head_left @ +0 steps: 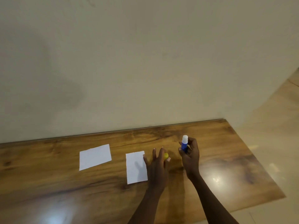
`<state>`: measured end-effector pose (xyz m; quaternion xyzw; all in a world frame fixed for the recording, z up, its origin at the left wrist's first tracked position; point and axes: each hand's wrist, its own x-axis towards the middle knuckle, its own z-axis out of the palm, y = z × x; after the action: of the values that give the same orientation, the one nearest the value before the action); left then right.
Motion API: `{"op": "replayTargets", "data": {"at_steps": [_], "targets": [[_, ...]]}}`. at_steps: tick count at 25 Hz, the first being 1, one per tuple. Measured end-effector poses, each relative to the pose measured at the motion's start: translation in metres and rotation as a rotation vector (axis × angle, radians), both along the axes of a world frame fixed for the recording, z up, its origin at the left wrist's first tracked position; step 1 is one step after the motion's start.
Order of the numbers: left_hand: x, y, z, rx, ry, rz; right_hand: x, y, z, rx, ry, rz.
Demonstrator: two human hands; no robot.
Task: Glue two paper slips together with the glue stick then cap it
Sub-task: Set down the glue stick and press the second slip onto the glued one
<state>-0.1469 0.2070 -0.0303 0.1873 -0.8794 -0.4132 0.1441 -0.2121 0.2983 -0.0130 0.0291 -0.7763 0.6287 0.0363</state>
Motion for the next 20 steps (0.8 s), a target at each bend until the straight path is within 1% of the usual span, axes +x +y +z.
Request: {"op": "replayTargets", "data": {"at_steps": [3, 6, 9, 14, 18, 20], "targets": [[-0.005, 0.004, -0.017, -0.128, -0.039, -0.030, 0.000, 0.015, -0.019, 0.077, -0.033, 0.089], [-0.003, 0.004, -0.027, -0.225, -0.083, -0.061, 0.002, 0.022, -0.033, 0.169, -0.057, 0.103], [-0.003, 0.006, -0.026, -0.232, -0.071, -0.043, 0.000, 0.023, -0.037, 0.204, -0.077, 0.114], [-0.003, 0.006, -0.019, -0.216, -0.142, -0.072, -0.001, 0.025, -0.033, 0.222, -0.089, 0.124], [-0.003, 0.004, -0.013, -0.272, -0.223, -0.109, -0.003, 0.026, -0.029, 0.263, -0.113, 0.121], [-0.004, 0.003, -0.011, -0.270, -0.242, -0.119, -0.002, 0.025, -0.028, 0.260, -0.134, 0.120]]}}
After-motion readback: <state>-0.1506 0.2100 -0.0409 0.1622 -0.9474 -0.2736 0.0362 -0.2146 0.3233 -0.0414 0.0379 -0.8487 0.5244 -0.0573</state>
